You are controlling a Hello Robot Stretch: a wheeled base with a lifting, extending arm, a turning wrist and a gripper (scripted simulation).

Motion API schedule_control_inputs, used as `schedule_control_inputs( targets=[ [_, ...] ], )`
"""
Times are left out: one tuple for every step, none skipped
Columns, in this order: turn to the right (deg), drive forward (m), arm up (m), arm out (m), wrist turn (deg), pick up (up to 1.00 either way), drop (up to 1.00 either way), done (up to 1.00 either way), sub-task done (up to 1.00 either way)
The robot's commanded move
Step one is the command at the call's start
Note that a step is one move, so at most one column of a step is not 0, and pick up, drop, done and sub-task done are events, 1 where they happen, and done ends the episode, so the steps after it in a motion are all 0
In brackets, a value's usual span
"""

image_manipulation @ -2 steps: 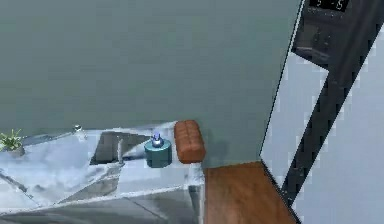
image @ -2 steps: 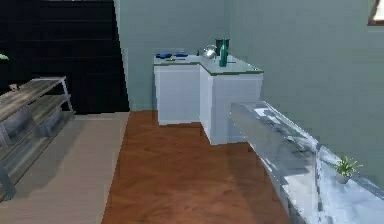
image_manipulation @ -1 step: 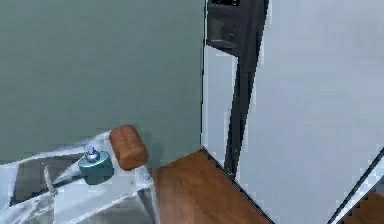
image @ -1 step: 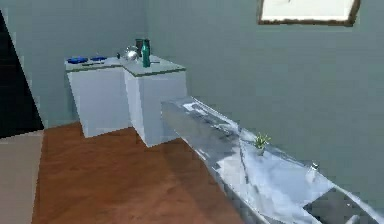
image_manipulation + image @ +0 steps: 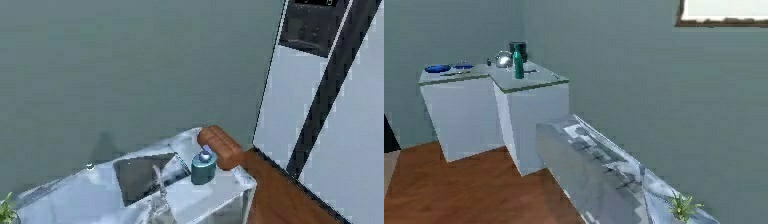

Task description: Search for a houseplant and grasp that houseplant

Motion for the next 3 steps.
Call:
schedule_control_inputs(
  targets=[
    [-45.0, 0.00, 0.00, 0.00, 0.0, 0.00, 0.00, 0.00, 0.00],
    [0.0, 0.00, 0.50, 0.00, 0.0, 0.00, 0.00, 0.00, 0.00],
    [0.0, 0.00, 0.22, 0.00, 0.0, 0.00, 0.00, 0.00, 0.00]
  ],
)
